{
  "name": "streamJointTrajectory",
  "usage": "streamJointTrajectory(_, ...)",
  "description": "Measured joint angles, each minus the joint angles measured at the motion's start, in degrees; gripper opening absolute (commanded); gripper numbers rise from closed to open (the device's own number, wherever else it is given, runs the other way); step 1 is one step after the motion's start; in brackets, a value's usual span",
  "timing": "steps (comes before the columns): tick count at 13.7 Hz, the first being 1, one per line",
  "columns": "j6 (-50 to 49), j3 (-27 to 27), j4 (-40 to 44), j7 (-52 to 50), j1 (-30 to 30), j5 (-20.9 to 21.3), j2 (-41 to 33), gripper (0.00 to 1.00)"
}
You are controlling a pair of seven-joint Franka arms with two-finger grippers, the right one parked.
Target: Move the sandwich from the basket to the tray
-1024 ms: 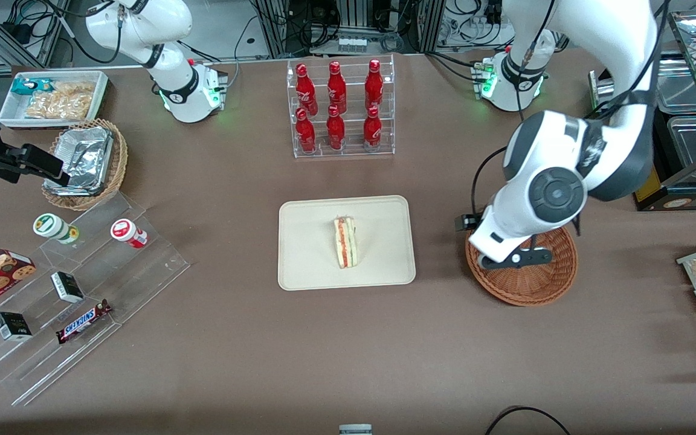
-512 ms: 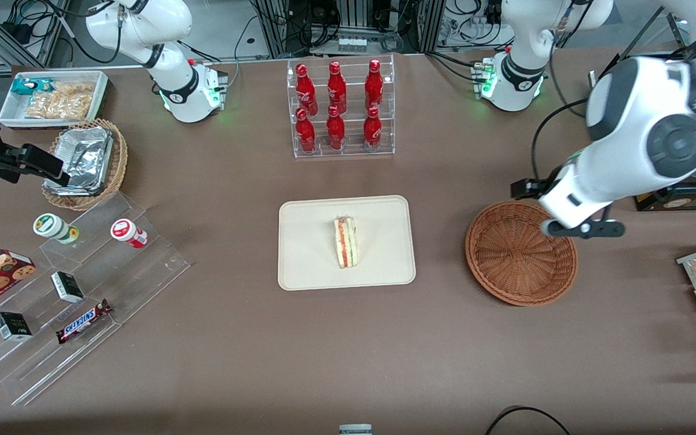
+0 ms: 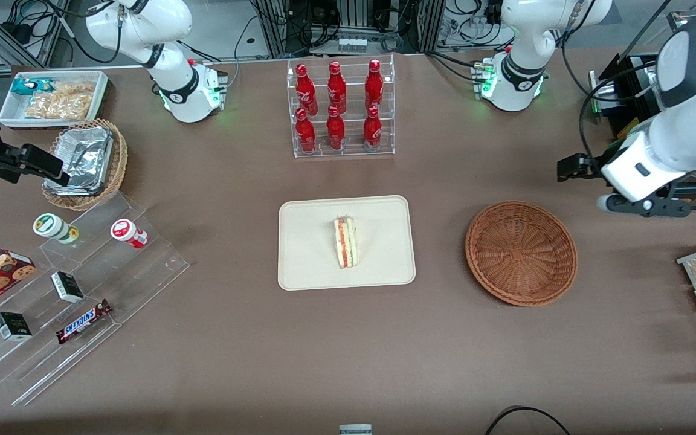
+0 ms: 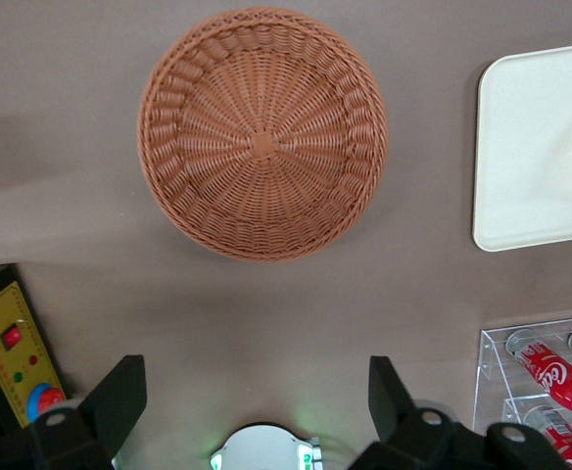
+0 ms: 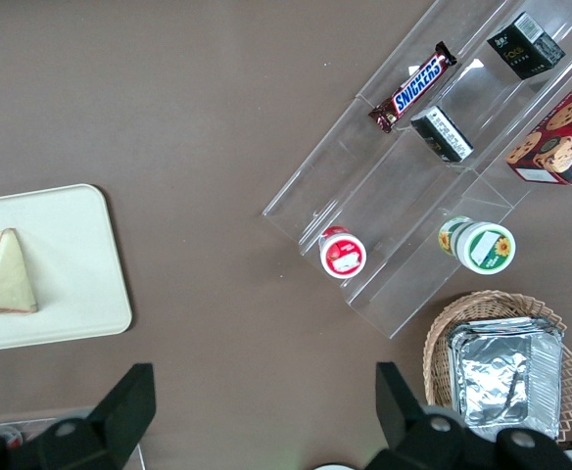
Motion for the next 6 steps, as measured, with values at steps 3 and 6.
streamJointTrajectory(3,0.0,-0.02,0.44,0.11,0.06,2.06,-1.86,1.0)
streamJointTrajectory(6,-0.02,0.11,0.93,0.11,0.91,2.46,-2.83,1.0)
